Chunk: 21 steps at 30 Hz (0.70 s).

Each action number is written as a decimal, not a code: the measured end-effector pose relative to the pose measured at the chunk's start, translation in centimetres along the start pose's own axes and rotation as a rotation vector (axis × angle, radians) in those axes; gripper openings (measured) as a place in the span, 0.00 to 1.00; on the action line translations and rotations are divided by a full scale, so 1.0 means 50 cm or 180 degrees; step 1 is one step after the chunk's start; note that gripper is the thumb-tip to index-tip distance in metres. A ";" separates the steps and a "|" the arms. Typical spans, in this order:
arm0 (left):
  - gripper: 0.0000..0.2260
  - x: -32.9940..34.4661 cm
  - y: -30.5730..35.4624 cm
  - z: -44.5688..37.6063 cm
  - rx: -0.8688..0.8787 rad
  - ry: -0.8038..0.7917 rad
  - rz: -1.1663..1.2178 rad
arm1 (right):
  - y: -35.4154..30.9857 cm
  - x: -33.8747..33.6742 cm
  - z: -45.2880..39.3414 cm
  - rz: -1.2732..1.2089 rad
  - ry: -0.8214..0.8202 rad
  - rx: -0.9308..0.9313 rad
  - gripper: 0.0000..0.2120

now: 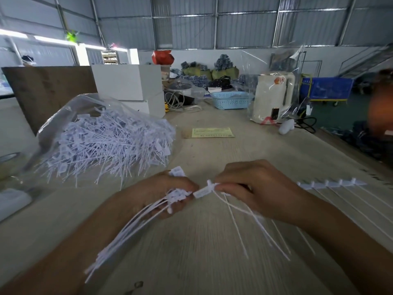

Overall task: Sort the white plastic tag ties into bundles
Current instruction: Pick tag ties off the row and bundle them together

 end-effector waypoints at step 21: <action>0.12 0.046 0.054 0.030 0.0542 0.0235 -0.0197 | -0.002 0.044 0.005 -0.0906 0.0533 0.0640 0.10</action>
Point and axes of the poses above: each hand's wrist, its own z-axis away from the middle knuckle, its own x-axis out of the palm, y = z × x, the point moved 1 cm from there along -z, towards the middle knuckle, and after that the axes turned 3 degrees about -z, right-handed, at the moved point
